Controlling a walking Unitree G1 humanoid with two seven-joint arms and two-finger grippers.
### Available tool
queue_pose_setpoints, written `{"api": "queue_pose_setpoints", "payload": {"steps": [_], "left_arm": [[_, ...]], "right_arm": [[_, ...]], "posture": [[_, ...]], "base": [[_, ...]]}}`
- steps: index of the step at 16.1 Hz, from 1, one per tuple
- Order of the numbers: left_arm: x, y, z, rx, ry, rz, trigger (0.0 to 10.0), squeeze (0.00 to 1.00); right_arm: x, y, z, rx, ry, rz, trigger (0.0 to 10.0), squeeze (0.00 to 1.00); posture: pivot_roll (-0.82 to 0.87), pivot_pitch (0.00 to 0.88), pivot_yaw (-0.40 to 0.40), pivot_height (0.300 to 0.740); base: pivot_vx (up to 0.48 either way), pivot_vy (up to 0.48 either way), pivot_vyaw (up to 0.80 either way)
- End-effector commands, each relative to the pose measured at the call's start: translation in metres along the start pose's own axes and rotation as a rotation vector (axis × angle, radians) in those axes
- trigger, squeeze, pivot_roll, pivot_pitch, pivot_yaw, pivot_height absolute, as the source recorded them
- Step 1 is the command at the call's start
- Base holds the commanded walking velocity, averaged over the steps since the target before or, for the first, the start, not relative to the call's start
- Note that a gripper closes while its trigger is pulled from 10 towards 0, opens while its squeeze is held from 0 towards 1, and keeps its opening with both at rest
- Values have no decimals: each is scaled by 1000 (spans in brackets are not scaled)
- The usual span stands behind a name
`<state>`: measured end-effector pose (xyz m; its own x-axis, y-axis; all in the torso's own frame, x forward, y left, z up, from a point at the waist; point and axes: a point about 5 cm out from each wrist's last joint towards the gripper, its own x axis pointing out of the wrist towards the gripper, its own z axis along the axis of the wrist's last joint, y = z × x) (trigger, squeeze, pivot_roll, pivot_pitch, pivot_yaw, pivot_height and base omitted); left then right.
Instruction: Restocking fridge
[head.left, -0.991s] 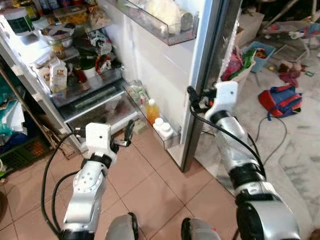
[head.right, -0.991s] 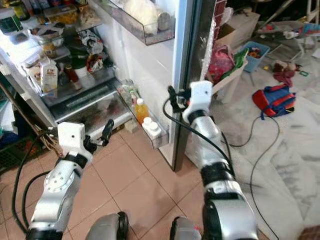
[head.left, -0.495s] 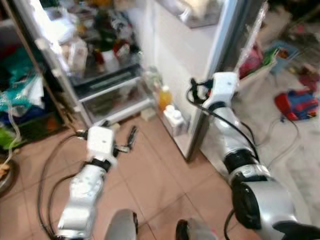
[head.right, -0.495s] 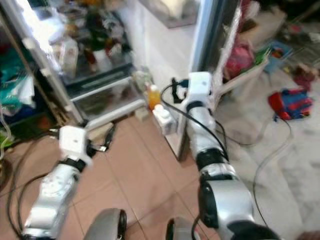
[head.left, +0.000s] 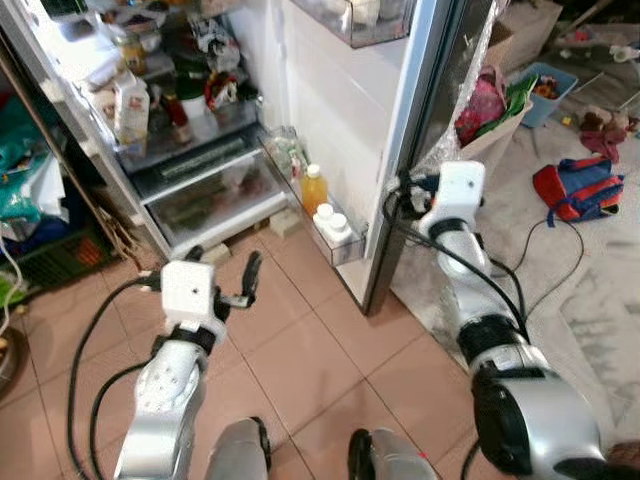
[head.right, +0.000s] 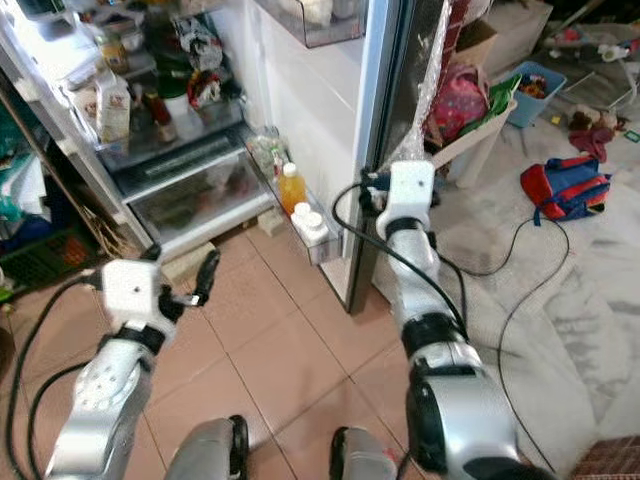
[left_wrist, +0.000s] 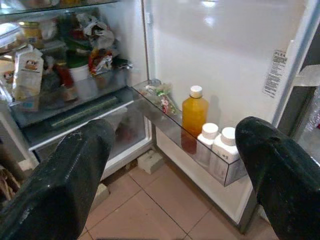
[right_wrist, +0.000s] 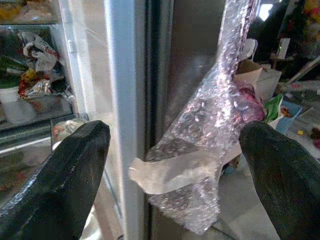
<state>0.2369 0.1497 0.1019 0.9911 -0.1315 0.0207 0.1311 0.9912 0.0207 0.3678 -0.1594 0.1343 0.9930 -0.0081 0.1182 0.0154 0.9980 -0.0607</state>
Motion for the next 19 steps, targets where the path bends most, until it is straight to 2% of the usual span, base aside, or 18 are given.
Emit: {"api": "queue_pose_setpoints", "payload": {"steps": [1,4,7,9,11,13,16,19], "left_arm": [[-1,8,4,29,-7,27,10000,0],[-1,29,11,45,-23,89,10000,0],[1,30,16,26,-42,83,10000,0],[1,24,16,11,-45,70,10000,0],[3,20,18,7,-53,53,10000,0],[2,21,15,10,-46,44,10000,0],[2,25,8,15,-27,37,10000,0],[-2,26,1,12,-12,36,10000,0]], "right_arm": [[-4,-4,3,-10,-20,29,10000,0],[-49,-23,-5,-52,-12,115,10000,0],[-85,-36,-9,-86,36,149,10000,0],[-92,-28,-1,-99,37,206,10000,0],[-89,-19,11,-104,22,249,10000,0],[-94,-19,12,-103,56,278,10000,0],[-107,-27,4,-111,138,262,10000,0],[-114,-29,1,-59,151,146,10000,0]], "posture": [[155,193,-10,740],[113,222,-5,740],[92,225,0,740],[92,221,8,740],[94,221,18,740],[90,189,23,740],[70,148,28,740],[63,91,10,740]], "base": [[0,0,0],[0,0,0],[0,0,0],[0,0,0],[279,0,0],[283,0,0],[299,0,0],[334,0,0]]}}
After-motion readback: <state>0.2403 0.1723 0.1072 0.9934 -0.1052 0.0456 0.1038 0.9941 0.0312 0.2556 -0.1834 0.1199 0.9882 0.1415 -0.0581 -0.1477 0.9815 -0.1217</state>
